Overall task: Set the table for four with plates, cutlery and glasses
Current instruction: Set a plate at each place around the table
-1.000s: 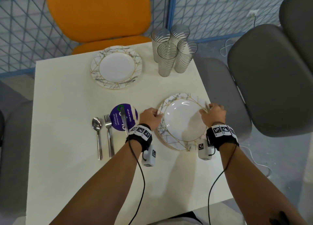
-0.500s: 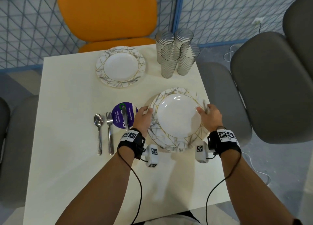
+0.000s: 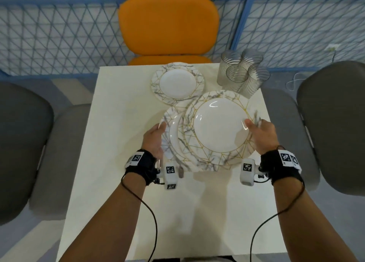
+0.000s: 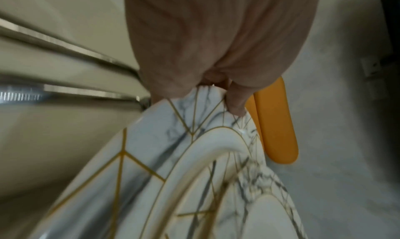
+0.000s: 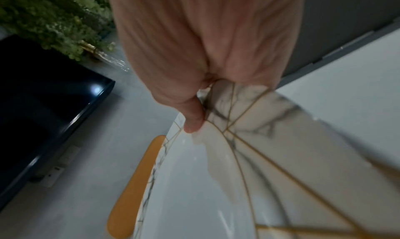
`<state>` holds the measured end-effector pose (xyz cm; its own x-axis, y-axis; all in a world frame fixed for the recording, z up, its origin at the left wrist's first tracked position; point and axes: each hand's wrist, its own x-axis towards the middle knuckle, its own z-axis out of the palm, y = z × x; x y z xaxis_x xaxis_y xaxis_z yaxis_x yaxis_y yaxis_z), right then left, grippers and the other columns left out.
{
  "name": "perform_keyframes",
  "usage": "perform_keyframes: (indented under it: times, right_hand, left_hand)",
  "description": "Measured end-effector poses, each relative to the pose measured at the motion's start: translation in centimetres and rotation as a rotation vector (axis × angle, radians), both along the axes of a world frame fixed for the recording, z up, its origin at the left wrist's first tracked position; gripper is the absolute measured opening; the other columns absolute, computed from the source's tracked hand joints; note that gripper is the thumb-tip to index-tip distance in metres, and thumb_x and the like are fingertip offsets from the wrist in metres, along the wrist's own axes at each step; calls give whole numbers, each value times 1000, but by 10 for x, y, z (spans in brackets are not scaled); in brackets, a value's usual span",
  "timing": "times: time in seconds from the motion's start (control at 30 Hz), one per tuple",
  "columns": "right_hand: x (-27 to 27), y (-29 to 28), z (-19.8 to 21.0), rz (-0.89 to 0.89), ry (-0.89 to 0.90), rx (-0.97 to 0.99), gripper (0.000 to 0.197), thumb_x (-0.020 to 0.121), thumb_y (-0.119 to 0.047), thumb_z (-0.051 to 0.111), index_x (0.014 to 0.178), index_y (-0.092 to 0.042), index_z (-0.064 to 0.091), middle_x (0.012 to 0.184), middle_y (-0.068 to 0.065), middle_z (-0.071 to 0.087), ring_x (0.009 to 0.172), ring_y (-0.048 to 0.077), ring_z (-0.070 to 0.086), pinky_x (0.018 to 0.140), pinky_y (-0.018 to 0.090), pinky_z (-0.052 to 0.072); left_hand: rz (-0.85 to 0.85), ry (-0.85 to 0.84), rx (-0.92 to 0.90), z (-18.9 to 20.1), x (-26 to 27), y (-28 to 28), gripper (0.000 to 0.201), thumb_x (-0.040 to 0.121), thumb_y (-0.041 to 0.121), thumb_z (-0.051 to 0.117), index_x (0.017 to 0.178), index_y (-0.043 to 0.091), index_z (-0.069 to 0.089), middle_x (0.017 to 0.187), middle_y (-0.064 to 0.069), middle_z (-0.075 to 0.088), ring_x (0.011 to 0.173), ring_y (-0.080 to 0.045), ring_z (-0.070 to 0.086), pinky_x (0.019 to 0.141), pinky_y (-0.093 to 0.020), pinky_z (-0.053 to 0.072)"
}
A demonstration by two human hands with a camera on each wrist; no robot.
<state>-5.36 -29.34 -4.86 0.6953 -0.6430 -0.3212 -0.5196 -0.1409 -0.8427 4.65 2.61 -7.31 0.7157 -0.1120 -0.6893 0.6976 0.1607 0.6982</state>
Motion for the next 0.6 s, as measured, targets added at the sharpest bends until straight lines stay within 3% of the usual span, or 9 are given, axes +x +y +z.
perform_keyframes:
  times: [0.13,0.2,0.3,0.37,0.5,0.6]
  right_hand:
    - [2,19,-3,-76,-52,124,35,93,-29,69,96,5,65,94,14,72,80,26,69,72,35,56]
    - [4,30,-6,-130,-63,195,34,91,-31,72,101,1,69,98,12,75,89,28,73,79,37,60]
    - [6,50,-5,-181,-100,334,31,91,-23,72,111,1,69,102,11,75,83,19,74,67,24,60]
    - [8,66,-5,-200,-120,448,32,92,-17,71,115,4,67,106,13,74,78,15,75,64,20,59]
    - [11,90,-8,-261,-134,571,33,91,-11,71,117,9,65,112,18,72,90,25,74,75,32,62]
    - [9,97,-12,-254,-126,551,20,91,-13,72,104,2,70,108,16,74,92,25,74,76,31,62]
  left_hand:
    - [84,-44,91,3,9,48,32,104,26,61,131,9,66,124,-2,71,115,-22,66,108,-40,47]
    - [150,-39,131,1,17,78,36,105,28,60,138,13,63,129,-2,68,120,-23,63,111,-44,46]
    - [250,-30,146,-10,27,120,49,99,37,66,143,17,59,144,-8,61,133,-29,56,112,-55,44]
    - [269,-30,172,-14,29,141,52,95,42,69,141,20,61,146,-7,59,137,-30,52,113,-56,42]
    - [347,-65,246,-17,29,177,47,100,36,64,139,12,60,141,-12,63,133,-32,57,108,-53,48]
    - [446,-13,352,-31,30,213,41,99,39,66,131,14,66,133,-8,68,125,-32,63,102,-48,53]
